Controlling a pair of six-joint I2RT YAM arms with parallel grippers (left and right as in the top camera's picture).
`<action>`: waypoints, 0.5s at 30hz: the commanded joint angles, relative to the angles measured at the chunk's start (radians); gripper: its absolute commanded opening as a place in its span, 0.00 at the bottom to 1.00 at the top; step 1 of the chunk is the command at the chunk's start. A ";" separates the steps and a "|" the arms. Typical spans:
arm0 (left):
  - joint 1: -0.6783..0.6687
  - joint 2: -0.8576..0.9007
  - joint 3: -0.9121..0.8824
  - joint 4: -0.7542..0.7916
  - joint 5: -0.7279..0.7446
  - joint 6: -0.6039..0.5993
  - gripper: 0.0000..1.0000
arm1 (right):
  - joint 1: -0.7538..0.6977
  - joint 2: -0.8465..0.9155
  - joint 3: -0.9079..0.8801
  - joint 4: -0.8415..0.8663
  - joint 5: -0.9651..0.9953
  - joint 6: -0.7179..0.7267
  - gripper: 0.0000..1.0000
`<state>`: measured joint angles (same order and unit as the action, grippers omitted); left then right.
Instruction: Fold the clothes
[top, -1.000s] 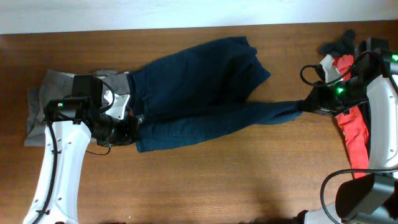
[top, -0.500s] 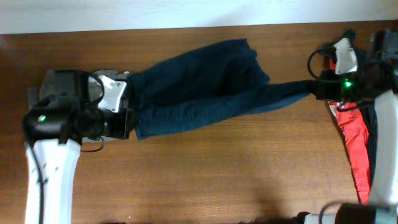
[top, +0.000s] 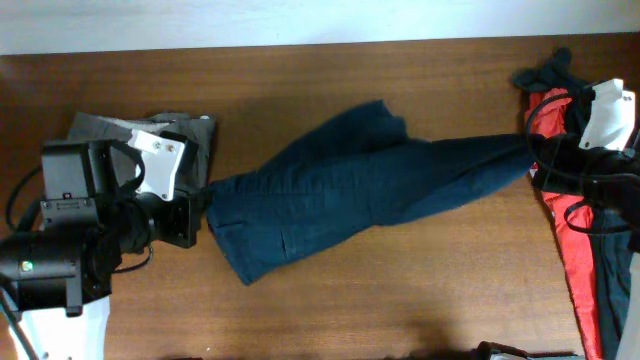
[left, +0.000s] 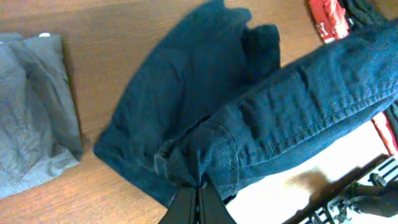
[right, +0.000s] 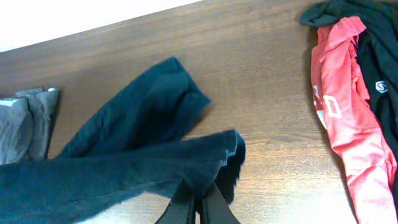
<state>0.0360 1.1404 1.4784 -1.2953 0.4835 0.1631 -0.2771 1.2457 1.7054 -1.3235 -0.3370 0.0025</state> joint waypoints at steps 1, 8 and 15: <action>0.005 0.028 0.013 0.000 -0.035 -0.029 0.00 | -0.005 0.051 0.017 0.005 0.033 0.014 0.04; 0.005 0.132 0.013 -0.050 -0.036 -0.035 0.00 | 0.044 0.238 0.017 0.077 -0.092 -0.079 0.04; 0.005 0.230 0.006 -0.173 -0.145 -0.102 0.00 | 0.138 0.454 0.017 0.183 -0.131 -0.084 0.04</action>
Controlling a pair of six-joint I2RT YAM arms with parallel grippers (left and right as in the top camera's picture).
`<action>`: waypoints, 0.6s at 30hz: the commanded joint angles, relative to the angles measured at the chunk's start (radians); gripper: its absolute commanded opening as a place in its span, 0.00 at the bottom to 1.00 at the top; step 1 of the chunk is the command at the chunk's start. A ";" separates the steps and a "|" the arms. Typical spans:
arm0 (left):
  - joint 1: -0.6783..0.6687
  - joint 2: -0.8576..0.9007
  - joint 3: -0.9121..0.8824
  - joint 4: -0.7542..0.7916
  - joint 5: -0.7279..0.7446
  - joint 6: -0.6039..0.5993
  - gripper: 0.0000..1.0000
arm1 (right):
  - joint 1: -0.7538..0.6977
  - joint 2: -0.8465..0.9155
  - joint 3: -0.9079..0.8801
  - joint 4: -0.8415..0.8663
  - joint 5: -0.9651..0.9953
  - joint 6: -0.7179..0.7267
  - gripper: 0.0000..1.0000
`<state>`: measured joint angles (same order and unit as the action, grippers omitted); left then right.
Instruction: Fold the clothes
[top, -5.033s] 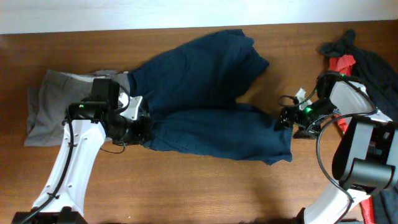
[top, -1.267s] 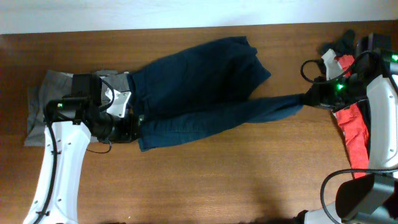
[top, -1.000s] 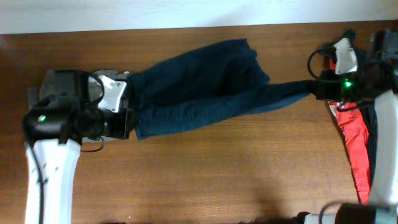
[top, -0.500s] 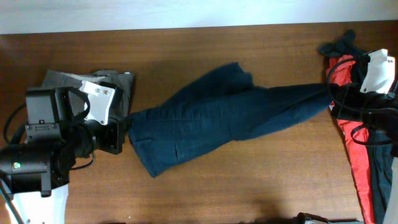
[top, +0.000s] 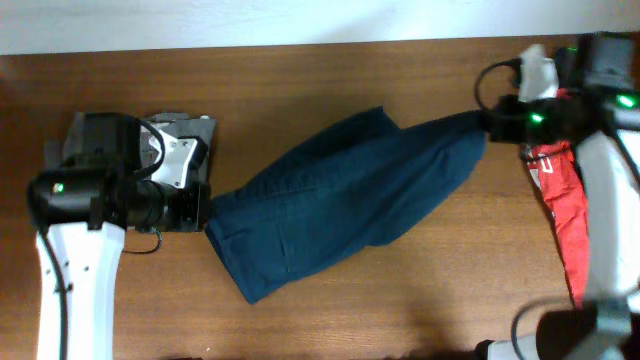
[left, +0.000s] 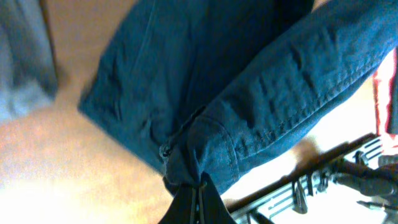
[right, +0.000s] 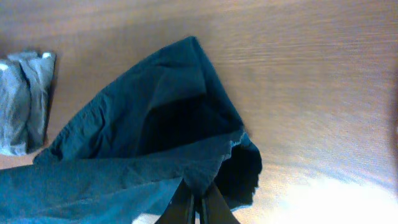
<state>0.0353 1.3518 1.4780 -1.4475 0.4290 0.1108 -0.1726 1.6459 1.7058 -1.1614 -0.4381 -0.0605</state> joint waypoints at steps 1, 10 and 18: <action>0.006 0.026 0.004 -0.026 -0.124 -0.079 0.00 | 0.044 0.079 0.016 0.037 -0.030 -0.016 0.04; 0.007 0.060 -0.115 0.027 -0.298 -0.244 0.00 | 0.153 0.273 0.016 0.267 -0.030 -0.002 0.04; 0.007 0.101 -0.254 0.194 -0.420 -0.330 0.04 | 0.229 0.408 0.016 0.474 -0.030 -0.001 0.05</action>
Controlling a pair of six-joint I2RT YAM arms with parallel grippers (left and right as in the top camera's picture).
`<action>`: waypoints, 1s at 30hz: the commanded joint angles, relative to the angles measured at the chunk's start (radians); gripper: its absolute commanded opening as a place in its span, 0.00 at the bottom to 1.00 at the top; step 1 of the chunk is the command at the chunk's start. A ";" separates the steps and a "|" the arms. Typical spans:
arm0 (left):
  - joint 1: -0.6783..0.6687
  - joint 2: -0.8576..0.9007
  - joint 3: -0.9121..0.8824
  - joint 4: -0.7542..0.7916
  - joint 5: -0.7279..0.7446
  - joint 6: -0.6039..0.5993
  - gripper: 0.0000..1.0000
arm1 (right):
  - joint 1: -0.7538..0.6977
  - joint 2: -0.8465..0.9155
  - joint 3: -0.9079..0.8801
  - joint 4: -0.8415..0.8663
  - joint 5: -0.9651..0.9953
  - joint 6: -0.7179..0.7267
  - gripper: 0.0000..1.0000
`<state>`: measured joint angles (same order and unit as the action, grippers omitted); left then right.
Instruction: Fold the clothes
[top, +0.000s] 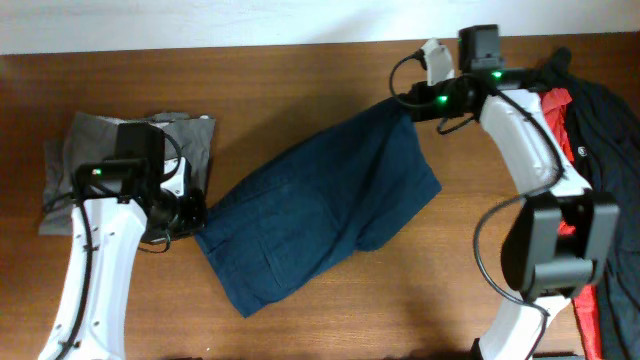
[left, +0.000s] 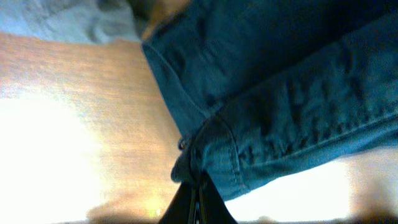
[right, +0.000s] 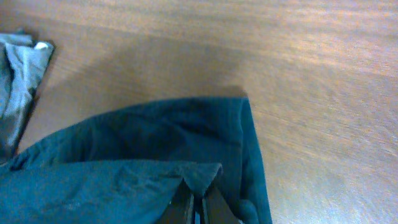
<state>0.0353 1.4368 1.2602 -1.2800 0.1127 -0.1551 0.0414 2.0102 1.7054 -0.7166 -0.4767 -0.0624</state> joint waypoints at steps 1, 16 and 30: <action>0.007 0.025 -0.049 0.058 -0.124 -0.069 0.08 | 0.025 0.064 0.017 0.050 0.009 0.001 0.05; 0.006 0.073 -0.018 0.150 -0.147 -0.053 0.81 | -0.005 0.088 0.017 0.112 -0.014 0.032 0.60; -0.079 0.132 -0.036 0.291 0.068 0.173 0.09 | 0.000 0.056 -0.010 -0.346 0.043 0.029 0.22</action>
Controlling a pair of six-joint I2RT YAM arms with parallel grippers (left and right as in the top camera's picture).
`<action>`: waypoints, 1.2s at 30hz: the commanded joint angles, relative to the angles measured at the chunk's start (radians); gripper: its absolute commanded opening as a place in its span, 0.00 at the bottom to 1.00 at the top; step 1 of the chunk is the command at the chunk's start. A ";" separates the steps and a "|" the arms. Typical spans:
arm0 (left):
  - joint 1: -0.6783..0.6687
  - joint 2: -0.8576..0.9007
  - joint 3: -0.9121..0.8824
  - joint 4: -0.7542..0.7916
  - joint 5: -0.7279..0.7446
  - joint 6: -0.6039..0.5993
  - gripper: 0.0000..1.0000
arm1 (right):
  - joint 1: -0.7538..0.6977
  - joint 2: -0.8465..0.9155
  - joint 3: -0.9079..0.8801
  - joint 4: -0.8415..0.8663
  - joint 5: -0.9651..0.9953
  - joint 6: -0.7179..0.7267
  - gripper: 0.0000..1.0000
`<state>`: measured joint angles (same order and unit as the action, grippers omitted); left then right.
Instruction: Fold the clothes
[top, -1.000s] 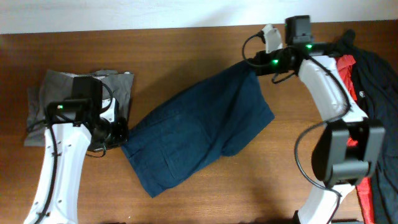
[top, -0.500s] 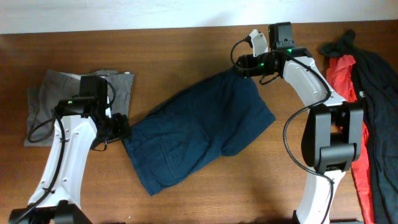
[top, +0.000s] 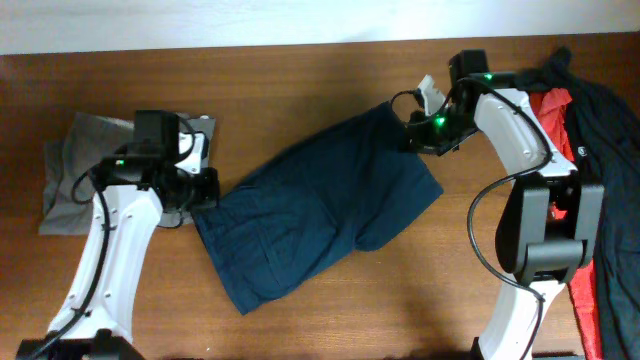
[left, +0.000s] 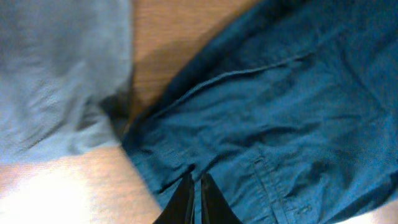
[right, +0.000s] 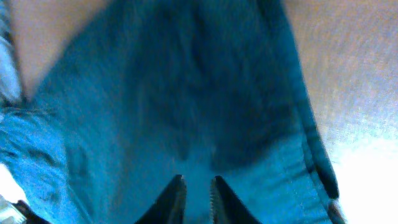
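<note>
Dark blue jeans (top: 320, 215) lie folded in half, slanting across the middle of the table. My left gripper (top: 207, 187) is at their left waistband edge; in the left wrist view it (left: 196, 186) stands slightly open over the denim (left: 280, 124). My right gripper (top: 415, 133) is over the upper right corner of the jeans. In the right wrist view it (right: 198, 186) is open just above the cloth (right: 186, 93), holding nothing.
A folded grey garment (top: 80, 160) lies at the far left, close behind my left gripper, and shows in the left wrist view too (left: 56, 74). At the right edge a red garment (top: 556, 102) and a black one (top: 605, 130) are piled.
Both grippers have let go of the jeans and now stand open over them. The upper layer lies flat on the lower one. My left gripper sits slightly farther right.
At first the jeans were stretched between both shut grippers, the leg ends far right. Then my right gripper held the leg ends farther left and back. Then the legs lay over the other half, and now both grippers are open.
</note>
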<state>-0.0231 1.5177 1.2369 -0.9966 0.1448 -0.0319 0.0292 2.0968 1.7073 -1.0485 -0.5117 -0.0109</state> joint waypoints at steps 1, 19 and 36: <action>-0.027 0.071 -0.014 0.008 0.035 0.057 0.09 | 0.013 -0.030 -0.025 -0.019 0.078 -0.022 0.22; -0.042 0.274 -0.014 0.114 0.032 0.075 0.22 | -0.152 -0.030 -0.221 -0.063 0.154 -0.021 0.74; -0.042 0.274 -0.014 0.129 0.031 0.075 0.28 | -0.201 -0.039 -0.409 0.186 -0.132 -0.059 0.04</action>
<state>-0.0628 1.7824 1.2274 -0.8730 0.1673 0.0269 -0.1635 2.0529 1.3029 -0.8627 -0.6270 -0.0635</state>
